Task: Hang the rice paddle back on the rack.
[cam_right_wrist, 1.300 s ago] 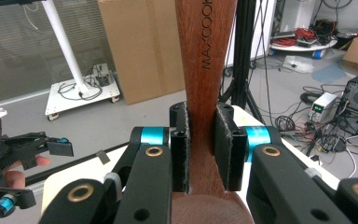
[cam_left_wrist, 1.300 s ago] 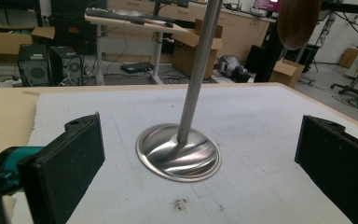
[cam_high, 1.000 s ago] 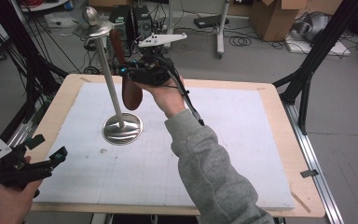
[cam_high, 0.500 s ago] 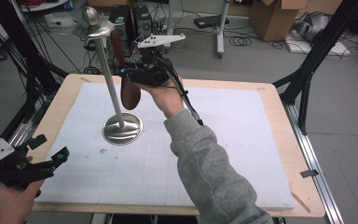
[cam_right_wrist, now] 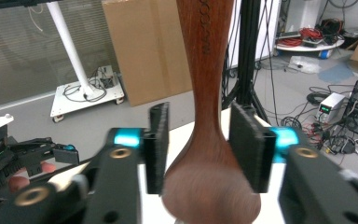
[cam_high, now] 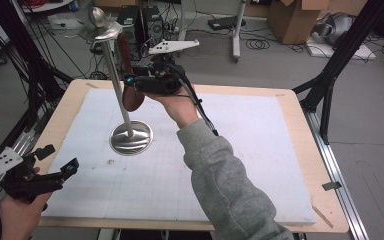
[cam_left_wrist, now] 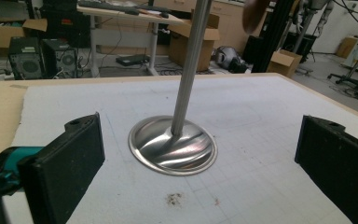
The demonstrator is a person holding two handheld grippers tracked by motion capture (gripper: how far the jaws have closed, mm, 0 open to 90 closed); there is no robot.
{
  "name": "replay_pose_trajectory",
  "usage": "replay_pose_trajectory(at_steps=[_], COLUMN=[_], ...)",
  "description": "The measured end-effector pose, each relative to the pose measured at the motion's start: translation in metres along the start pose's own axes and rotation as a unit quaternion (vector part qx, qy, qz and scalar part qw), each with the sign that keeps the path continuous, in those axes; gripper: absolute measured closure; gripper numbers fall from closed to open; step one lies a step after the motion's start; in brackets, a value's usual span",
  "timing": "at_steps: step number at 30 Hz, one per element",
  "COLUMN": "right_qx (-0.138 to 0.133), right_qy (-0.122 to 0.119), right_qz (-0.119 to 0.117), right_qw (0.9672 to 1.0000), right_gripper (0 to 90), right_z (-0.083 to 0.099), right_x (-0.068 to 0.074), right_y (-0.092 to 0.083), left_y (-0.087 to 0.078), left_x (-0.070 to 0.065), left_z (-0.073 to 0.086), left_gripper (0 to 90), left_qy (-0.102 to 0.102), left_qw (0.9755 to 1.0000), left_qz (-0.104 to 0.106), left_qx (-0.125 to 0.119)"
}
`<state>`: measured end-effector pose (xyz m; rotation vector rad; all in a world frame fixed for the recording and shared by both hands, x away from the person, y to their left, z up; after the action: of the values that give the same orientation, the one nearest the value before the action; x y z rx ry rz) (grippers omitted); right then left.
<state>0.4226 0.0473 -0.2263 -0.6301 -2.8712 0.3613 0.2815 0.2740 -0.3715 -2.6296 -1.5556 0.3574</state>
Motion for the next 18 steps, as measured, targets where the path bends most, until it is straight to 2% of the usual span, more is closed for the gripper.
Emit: replay_pose_trajectory(at_steps=[3, 10, 13, 16, 18], right_qx=[0.004, 0.005, 0.014, 0.028, 0.028], right_qy=[0.001, -0.013, -0.018, -0.041, -0.039], right_qz=[0.004, 0.016, 0.018, 0.022, 0.018], right_qw=[1.0000, 0.9998, 0.9996, 0.9985, 0.9987], right_gripper=[46.0, 30.6, 26.9, 25.0, 22.8], right_z=[0.002, 0.010, 0.016, 0.023, 0.026], right_x=[-0.001, -0.004, -0.006, -0.007, -0.007], right_y=[-0.004, -0.017, -0.020, -0.024, -0.027], left_y=[0.000, 0.001, 0.003, 0.005, 0.006], left_x=[-0.001, -0.002, -0.004, -0.009, -0.012], left_z=[-0.001, -0.002, -0.002, -0.005, -0.007], left_gripper=[1.8, 1.8, 1.8, 1.8, 1.8], left_qy=[0.000, 0.001, 0.001, 0.000, 0.006], left_qw=[1.0000, 1.0000, 1.0000, 0.9999, 0.9998], left_qz=[0.000, 0.002, 0.007, 0.013, 0.016], left_qx=[-0.002, -0.003, -0.001, -0.007, -0.007])
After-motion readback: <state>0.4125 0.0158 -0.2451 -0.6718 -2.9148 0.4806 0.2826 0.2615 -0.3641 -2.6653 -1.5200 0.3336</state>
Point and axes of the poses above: each handheld gripper's, and its own axes: y roughly forward along the jaws, z roughly out of its underside, x roughly to its left, the point moved 8 cm from there along y, roughly forward along the jaws, and after that the axes turned 1 degree about -z, right-handed, at the moved point
